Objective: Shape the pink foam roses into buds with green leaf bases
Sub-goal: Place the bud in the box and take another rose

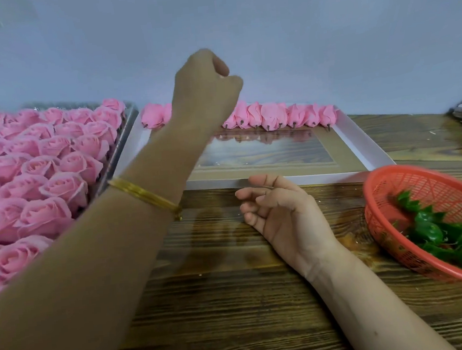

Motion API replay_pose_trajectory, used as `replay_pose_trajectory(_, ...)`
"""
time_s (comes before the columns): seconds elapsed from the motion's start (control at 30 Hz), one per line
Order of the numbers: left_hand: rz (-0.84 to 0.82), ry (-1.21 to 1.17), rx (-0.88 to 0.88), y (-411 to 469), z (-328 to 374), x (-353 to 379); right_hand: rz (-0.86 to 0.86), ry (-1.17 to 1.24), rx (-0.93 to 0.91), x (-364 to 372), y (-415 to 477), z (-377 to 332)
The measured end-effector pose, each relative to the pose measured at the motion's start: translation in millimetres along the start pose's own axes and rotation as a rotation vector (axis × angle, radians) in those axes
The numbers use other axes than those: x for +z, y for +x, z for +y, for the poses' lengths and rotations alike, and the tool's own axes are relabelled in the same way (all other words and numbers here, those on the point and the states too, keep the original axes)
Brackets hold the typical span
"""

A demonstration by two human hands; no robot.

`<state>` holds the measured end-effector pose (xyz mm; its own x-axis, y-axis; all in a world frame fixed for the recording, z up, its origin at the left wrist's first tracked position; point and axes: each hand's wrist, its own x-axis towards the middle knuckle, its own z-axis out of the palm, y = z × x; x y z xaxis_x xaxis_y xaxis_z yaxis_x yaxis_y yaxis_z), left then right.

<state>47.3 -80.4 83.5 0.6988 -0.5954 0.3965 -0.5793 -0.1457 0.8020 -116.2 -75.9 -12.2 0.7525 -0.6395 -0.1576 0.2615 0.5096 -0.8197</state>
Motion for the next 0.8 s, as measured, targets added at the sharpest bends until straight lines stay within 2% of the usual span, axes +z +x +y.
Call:
replay_pose_trajectory(0.17,0.004,-0.201,-0.081,-44,-11,-2,0.012,0.015,-0.001,1,-1,-2)
replay_pose_trajectory(0.27,-0.021,-0.276,-0.07,-69,-18,2,0.017,0.014,-0.005,2,-2,-2)
replay_pose_trajectory(0.47,-0.007,-0.319,-0.09,-102,-41,12,0.014,0.002,-0.023,5,-3,-2)
replay_pose_trajectory(0.8,-0.011,-0.345,-0.134,-106,-51,15,0.061,-0.002,-0.07,5,-6,-1)
